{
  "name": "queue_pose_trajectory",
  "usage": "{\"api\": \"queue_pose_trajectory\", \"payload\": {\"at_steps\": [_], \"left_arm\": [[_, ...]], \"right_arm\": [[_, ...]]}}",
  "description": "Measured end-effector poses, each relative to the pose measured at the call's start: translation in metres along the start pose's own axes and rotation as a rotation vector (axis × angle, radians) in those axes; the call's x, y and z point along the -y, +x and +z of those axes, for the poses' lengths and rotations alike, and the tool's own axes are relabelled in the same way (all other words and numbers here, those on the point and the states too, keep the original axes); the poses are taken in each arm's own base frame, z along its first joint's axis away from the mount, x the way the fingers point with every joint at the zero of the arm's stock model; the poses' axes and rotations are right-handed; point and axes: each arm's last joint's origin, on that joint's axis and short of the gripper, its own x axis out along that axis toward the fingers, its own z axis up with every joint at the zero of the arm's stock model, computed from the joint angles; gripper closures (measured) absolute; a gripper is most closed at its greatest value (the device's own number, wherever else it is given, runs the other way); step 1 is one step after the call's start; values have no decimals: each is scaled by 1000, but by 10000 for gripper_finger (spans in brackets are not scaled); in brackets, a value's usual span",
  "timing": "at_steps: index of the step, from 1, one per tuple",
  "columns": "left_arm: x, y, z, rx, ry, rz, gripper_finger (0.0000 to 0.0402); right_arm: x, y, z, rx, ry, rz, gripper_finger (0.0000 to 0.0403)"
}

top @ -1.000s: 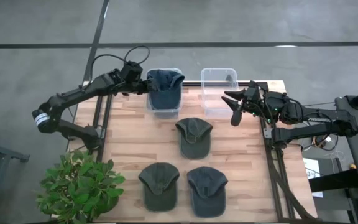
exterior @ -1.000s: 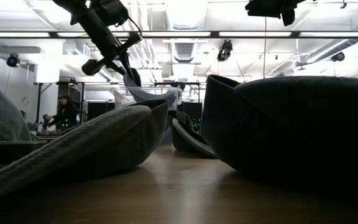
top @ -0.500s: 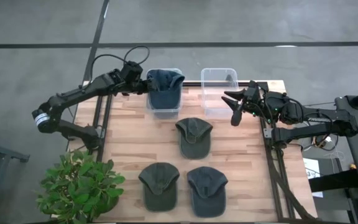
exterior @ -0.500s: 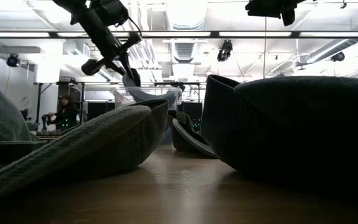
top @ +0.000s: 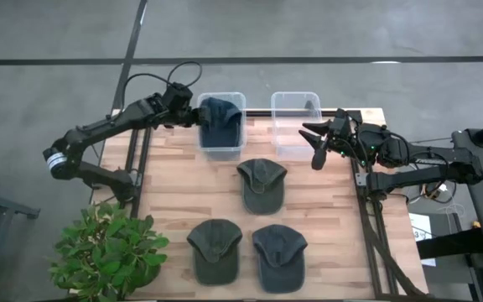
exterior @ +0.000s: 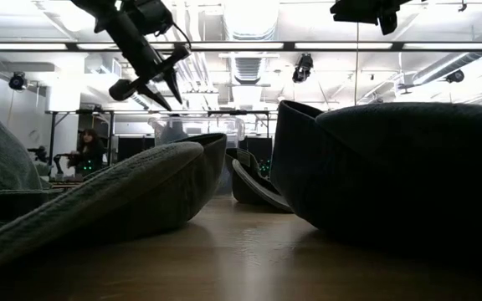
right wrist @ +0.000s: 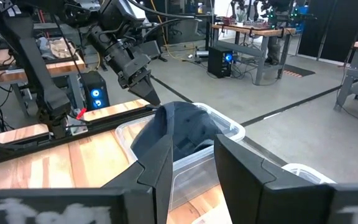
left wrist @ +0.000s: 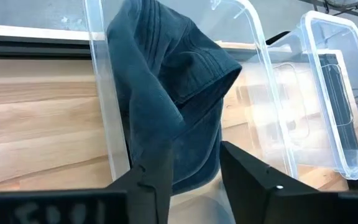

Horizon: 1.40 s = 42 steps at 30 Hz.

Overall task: Pick & Place hat
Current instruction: Put the top blue cap into the left transparent bin, then put the blue cap into the left transparent bin

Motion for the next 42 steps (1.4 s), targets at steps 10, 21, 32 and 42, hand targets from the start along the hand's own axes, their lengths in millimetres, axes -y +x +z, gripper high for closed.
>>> {"api": "queue_pose_trajectory", "payload": {"at_steps": [10, 21, 32, 42], "left_arm": [[-1, -16, 4, 40, 50, -25, 262], [16, -63, 10, 100, 70, -201, 262], [39, -97, -28, -4, 233, -424, 262], [49, -103, -53, -58, 371, -461, 262]], "right_arm": [[0, 0, 0, 0, 0, 0, 291], [0, 0, -1, -9, -12, 0, 291], [-3, 0, -1, -19, -10, 89, 291], [-19, -8, -18, -256, 160, 421, 291]]}}
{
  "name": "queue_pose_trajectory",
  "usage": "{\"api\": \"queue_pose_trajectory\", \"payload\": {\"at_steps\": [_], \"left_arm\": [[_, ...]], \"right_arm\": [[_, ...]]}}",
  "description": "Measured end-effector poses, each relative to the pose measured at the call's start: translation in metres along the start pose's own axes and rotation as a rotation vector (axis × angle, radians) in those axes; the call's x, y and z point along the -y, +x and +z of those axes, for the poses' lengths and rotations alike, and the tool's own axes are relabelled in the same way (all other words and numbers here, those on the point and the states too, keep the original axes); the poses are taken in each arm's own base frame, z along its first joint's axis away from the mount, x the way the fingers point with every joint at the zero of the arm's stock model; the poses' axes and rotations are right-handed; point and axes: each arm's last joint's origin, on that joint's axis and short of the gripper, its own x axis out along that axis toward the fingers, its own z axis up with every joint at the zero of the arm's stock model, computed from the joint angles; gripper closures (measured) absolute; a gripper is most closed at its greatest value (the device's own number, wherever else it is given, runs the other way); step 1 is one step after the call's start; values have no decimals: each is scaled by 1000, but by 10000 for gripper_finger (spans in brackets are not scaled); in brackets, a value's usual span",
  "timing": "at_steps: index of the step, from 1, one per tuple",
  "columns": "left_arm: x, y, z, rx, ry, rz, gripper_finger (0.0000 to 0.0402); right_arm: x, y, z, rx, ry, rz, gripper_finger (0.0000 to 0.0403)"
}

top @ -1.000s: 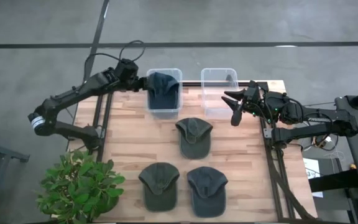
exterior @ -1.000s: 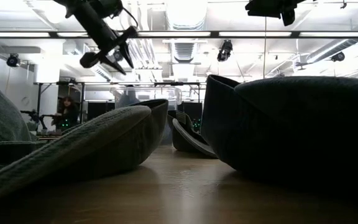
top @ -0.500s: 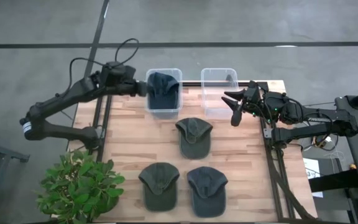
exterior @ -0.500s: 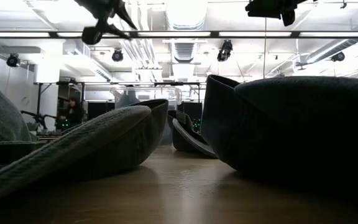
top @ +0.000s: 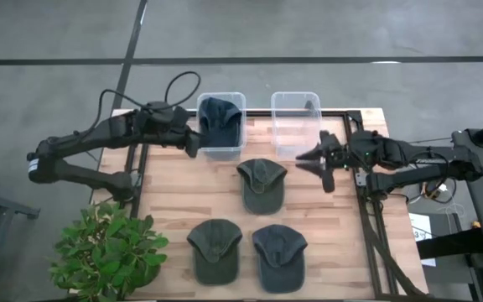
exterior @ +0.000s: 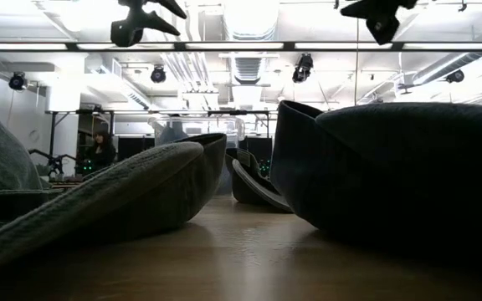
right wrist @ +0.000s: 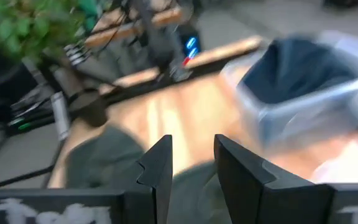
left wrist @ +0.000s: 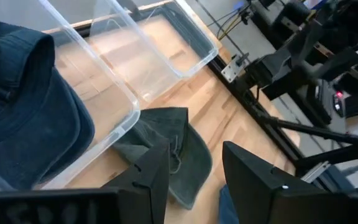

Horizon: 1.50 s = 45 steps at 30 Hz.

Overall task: Pick & Place hat
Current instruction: Put the blue cap into the left transparent bin

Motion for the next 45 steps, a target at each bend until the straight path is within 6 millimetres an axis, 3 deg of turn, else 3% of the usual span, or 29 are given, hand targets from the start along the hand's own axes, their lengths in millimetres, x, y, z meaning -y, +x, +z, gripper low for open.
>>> {"api": "queue_pose_trajectory", "payload": {"at_steps": [14, 29, 35, 45], "left_arm": [[-10, 9, -18, -63, 40, 109, 262], [-20, 24, -30, -45, 160, 102, 262], [-24, 24, -35, -56, 160, 109, 262], [-25, 21, -36, -49, 171, 103, 262]], "right_arm": [[-49, -2, -47, -423, 329, 153, 294], [-106, 19, -112, -807, 521, 39, 294], [-123, 23, -135, -886, 607, -30, 294], [-131, 34, -146, -889, 686, -74, 294]]}}
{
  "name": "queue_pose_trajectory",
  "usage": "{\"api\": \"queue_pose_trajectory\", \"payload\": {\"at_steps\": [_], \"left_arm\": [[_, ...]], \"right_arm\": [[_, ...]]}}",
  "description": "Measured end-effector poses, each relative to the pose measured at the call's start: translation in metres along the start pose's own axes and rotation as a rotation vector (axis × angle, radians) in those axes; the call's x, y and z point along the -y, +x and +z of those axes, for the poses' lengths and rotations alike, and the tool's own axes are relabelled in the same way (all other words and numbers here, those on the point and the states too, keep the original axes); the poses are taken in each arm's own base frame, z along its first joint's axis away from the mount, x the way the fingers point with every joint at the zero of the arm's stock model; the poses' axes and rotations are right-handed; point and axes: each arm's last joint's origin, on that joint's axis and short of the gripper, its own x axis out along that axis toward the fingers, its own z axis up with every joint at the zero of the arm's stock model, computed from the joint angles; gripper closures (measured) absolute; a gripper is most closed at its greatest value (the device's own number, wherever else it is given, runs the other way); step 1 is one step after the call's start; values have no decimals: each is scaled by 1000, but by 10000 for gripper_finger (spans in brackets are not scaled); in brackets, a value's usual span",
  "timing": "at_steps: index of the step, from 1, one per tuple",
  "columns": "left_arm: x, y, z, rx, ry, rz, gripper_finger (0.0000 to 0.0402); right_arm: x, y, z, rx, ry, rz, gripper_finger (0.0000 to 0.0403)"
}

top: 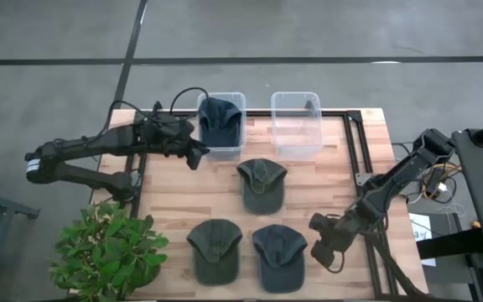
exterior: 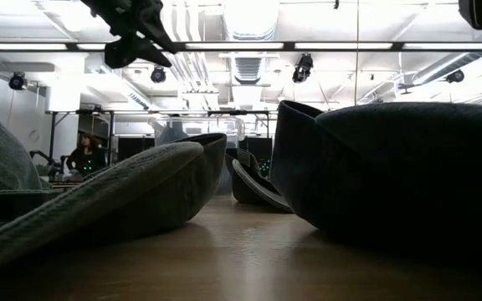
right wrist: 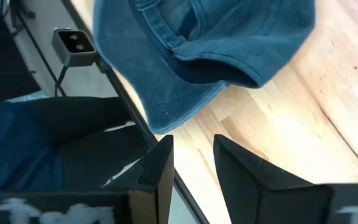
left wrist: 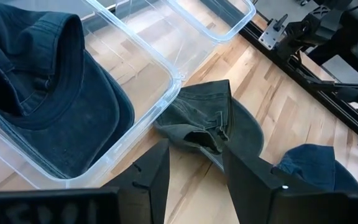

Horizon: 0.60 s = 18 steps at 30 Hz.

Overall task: Pick & Place hat
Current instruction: Put the blue cap into the left transparent bin

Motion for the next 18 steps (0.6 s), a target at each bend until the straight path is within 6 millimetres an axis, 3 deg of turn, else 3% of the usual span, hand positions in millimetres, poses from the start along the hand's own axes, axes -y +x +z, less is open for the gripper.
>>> {"api": "queue_pose_trajectory", "payload": {"at_steps": [9, 18], "left_arm": [[0, -2, 0, 4, 7, -3, 262], [0, -2, 0, 4, 7, -3, 262]], "right_arm": [[4, 1, 0, -2, 63, -39, 288], [5, 1, -2, -16, 102, -40, 226]]}}
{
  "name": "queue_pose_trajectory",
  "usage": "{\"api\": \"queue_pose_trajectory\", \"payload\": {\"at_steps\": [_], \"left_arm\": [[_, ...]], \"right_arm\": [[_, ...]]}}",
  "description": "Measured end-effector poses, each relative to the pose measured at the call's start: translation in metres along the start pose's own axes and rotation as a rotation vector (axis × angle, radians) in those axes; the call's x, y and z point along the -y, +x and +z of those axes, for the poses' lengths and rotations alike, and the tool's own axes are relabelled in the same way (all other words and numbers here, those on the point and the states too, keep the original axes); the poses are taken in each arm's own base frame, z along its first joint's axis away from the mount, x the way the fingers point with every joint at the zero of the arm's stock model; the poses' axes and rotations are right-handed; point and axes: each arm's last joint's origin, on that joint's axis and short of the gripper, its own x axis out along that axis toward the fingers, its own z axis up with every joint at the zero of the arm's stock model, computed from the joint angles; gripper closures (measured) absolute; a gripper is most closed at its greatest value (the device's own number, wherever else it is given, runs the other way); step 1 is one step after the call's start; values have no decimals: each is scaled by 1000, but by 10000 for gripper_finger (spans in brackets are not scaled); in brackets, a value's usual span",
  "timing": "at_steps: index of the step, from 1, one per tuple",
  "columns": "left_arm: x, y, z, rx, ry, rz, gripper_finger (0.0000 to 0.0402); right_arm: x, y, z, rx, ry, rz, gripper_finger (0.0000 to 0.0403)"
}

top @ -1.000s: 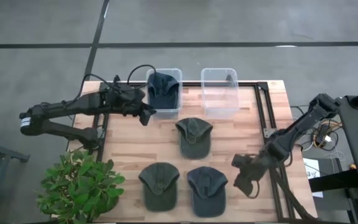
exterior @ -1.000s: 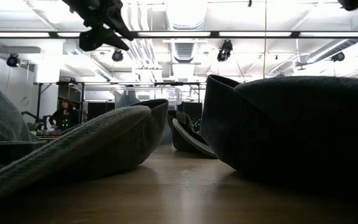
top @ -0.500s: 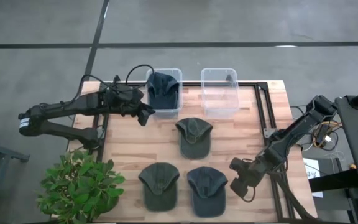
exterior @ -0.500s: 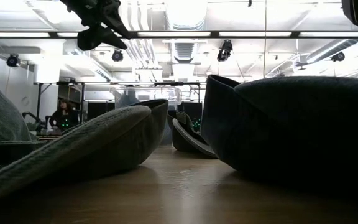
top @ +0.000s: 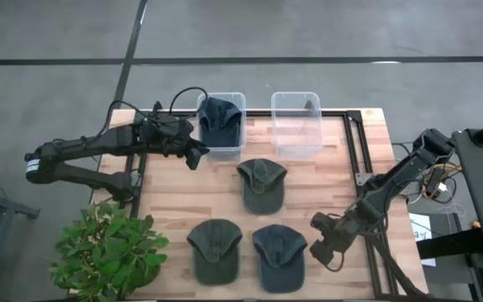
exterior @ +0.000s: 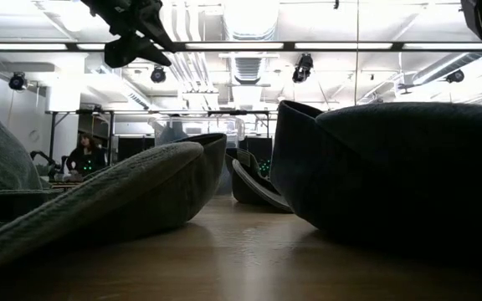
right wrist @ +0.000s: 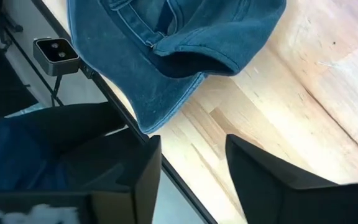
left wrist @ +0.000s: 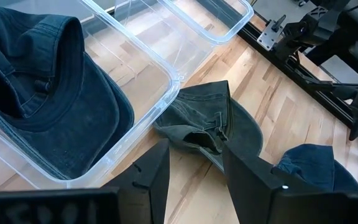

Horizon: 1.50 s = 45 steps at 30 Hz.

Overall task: Pick & Place hat
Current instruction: Put the blue cap into the left transparent bin

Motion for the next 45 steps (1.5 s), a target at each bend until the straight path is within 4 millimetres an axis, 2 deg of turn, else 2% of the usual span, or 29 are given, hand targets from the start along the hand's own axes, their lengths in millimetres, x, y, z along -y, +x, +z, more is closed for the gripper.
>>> {"api": "queue_pose_trajectory", "payload": {"at_steps": [4, 8, 14, 18, 26, 34, 38, 45], "left_arm": [[0, 0, 0, 0, 0, 0, 262], [0, 0, 0, -1, 0, 0, 262], [0, 0, 0, 0, 8, 0, 262], [0, 0, 0, 0, 8, 0, 262], [0, 0, 0, -1, 8, 0, 262], [0, 0, 0, 0, 8, 0, 262], [0, 0, 0, 0, 8, 0, 262], [0, 0, 0, -1, 8, 0, 262]], "right_arm": [[-1, 6, -6, -14, -4, -3, 197], [-4, 20, -12, -32, -17, 13, 186], [-4, 44, -15, -31, -20, -17, 188], [-4, 53, -15, -28, -21, -16, 186], [-8, 53, -12, 56, -46, 25, 186], [-2, 62, -10, 113, -45, -28, 186], [1, 74, -9, 138, -50, -58, 186], [-2, 99, -9, 156, -66, -2, 188]]}}
